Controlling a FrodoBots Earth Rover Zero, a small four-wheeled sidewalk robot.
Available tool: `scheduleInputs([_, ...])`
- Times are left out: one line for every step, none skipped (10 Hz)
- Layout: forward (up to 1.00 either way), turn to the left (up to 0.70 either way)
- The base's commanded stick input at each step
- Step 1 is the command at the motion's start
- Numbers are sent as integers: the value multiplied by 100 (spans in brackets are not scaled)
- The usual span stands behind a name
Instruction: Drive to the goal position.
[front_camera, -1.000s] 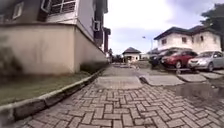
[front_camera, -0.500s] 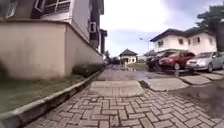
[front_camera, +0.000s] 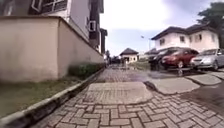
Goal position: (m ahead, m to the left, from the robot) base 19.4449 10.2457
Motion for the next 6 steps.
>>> scheduleInputs([69, 3])
scheduleInputs([69, 3])
scheduleInputs([69, 3])
scheduleInputs([69, 3])
scheduleInputs([69, 3])
scheduleInputs([69, 3])
